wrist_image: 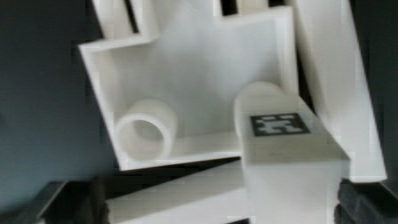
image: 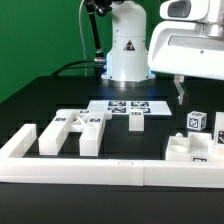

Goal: Assemble chair

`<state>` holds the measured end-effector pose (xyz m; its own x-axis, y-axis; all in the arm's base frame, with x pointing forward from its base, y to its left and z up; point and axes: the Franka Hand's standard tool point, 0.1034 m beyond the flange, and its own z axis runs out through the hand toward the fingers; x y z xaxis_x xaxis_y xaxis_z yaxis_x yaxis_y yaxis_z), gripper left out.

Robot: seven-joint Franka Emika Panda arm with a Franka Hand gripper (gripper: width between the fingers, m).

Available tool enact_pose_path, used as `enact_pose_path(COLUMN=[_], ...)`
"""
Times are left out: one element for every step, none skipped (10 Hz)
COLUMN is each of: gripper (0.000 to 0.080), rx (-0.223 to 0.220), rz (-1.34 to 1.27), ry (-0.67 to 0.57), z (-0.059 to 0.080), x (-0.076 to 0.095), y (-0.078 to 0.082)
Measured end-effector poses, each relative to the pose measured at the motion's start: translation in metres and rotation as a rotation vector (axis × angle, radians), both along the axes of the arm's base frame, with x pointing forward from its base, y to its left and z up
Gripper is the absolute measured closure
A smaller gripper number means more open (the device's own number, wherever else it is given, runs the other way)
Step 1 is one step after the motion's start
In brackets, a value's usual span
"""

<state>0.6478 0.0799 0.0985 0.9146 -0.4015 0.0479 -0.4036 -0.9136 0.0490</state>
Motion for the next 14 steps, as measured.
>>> enact_pose_path(gripper=[0.0150, 0.0150, 0.0150, 0.0150, 0.0150, 0.0150, 0.0150, 0.0150, 0.0150, 0.0150, 0.0150, 0.0150, 0.0150, 0.0150], rx=[0.001, 0.000, 0.000, 0.000, 0.000, 0.000, 0.005, 0.004, 0.004, 0.002, 0.002, 0.002, 0.002, 0.002], rz=[-0.001, 0.000, 0.000, 0.001, 0.001, 0.008, 0.028, 0.037, 0.051, 0.059, 0.061, 0.061, 0.061, 0.062], ry=[0.005, 0.004, 0.005, 0.005, 0.005, 0.006, 0.020, 0.029, 0.025, 0.021, 0.023, 0.022, 0.023, 0.023], z=[0.000, -0.001, -0.002, -0.002, -0.002, -0.002, 0.000, 0.002, 0.002, -0.001, -0.001, -0.001, -0.001, -0.001], x=[-0.008, -0.006, -0.006, -0.006, -0.007, -0.008, -0.023, -0.035, -0.044, -0.050, -0.050, -0.050, -0.050, -0.050], y=[-0.002, -0.001, 0.000, 0.000, 0.000, -0.001, -0.009, -0.017, -0.027, -0.031, -0.030, -0.029, -0.029, -0.029])
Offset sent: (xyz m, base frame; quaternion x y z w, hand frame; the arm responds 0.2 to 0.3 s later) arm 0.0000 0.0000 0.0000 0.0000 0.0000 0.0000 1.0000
